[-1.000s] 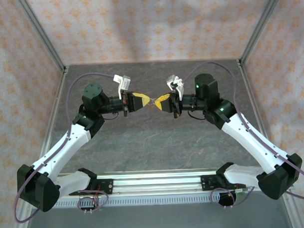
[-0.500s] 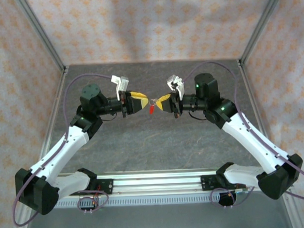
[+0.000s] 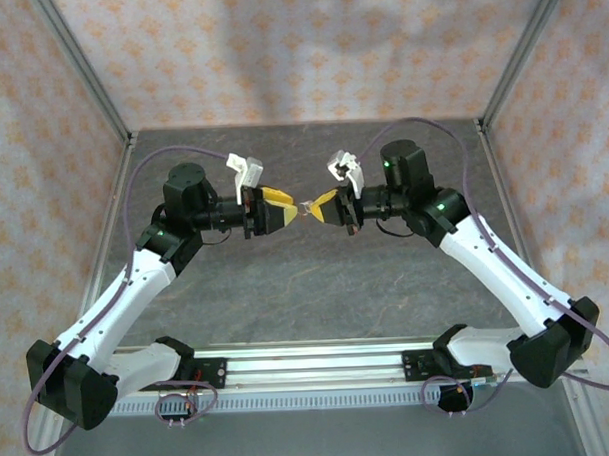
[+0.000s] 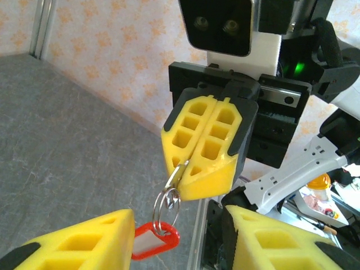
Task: Remove the keys from the keyring
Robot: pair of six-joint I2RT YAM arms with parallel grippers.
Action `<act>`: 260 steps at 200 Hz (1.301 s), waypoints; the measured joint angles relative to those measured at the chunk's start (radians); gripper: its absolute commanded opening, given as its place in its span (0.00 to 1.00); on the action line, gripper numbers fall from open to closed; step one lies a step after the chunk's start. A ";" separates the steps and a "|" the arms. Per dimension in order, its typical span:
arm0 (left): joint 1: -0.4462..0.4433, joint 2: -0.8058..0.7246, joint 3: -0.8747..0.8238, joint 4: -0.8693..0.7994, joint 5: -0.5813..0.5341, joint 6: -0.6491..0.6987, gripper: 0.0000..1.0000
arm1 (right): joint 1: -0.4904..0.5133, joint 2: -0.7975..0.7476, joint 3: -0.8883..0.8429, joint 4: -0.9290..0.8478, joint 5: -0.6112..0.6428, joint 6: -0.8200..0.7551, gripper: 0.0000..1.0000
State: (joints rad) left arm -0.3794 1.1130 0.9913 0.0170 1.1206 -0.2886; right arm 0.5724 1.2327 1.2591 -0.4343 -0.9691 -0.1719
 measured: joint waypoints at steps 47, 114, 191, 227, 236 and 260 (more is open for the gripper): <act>-0.011 0.009 0.026 -0.039 0.021 0.025 0.44 | 0.000 0.005 0.006 -0.023 -0.027 -0.010 0.00; -0.028 0.031 0.042 -0.071 0.025 0.051 0.32 | 0.000 0.006 0.015 -0.023 -0.044 -0.010 0.00; -0.027 0.035 0.046 -0.077 0.020 0.049 0.00 | 0.000 0.006 0.016 -0.023 -0.055 -0.013 0.00; -0.027 0.035 0.028 0.002 0.019 -0.011 0.00 | 0.000 -0.011 0.008 0.007 -0.038 -0.008 0.00; -0.027 0.035 0.022 0.025 0.019 -0.029 0.00 | 0.000 -0.020 -0.007 0.029 -0.032 0.000 0.00; -0.024 0.035 0.011 0.059 0.017 -0.061 0.00 | 0.000 -0.036 -0.044 0.085 -0.022 0.019 0.00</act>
State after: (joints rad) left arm -0.4030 1.1477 1.0027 0.0757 1.1374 -0.3500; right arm 0.5724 1.1965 1.2148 -0.3492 -0.9909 -0.1528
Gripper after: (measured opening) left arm 0.048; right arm 0.047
